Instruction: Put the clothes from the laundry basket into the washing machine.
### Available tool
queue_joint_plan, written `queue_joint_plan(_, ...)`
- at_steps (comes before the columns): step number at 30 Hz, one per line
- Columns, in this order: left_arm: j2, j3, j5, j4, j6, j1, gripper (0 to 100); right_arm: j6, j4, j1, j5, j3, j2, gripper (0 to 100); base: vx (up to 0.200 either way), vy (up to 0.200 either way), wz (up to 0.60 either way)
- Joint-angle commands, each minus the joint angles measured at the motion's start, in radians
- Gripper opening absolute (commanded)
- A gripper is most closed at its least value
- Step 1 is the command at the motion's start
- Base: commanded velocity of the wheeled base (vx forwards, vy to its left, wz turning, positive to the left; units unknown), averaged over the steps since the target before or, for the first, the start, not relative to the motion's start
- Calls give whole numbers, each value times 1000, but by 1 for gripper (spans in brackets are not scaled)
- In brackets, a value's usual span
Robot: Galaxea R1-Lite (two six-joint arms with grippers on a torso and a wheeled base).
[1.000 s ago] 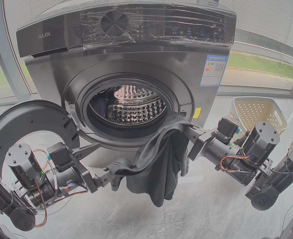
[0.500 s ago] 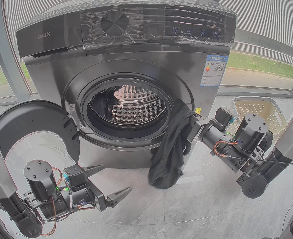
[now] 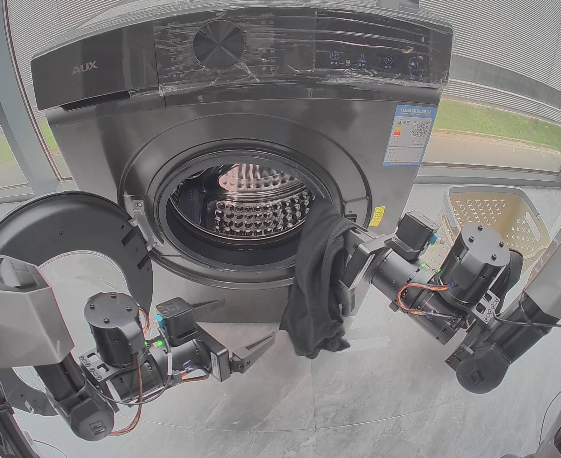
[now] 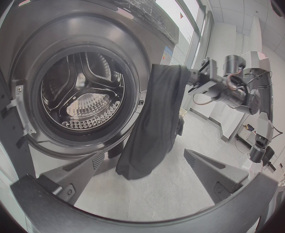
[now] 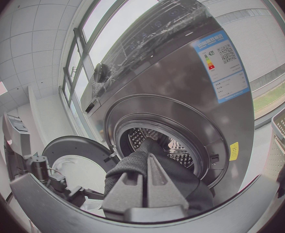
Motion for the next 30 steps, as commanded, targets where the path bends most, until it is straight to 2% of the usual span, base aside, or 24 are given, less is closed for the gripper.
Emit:
queue_joint_plan(1, 116, -91, -11, 0, -5, 5, 100, 0, 1, 41, 4, 1, -35, 0, 0, 0, 0)
queue_joint_plan(8, 174, -147, -12, 0, -7, 7, 100, 0, 4, 70, 10, -1, -50, 0, 0, 0, 0)
queue_joint_plan(16, 223, -213, 0, 0, -7, 8, 100, 0, 4, 153, 9, 1, -52, 0, 0, 0, 0)
queue_joint_plan(23, 257, -286, 5, 1, -7, 11, 100, 0, 3, 188, 3, 4, -47, 0, 0, 0, 0)
queue_joint_plan(30, 315, -357, 23, 1, -5, 30, 100, 1, -1, 217, 0, 58, -65, 0, 0, 0, 0)
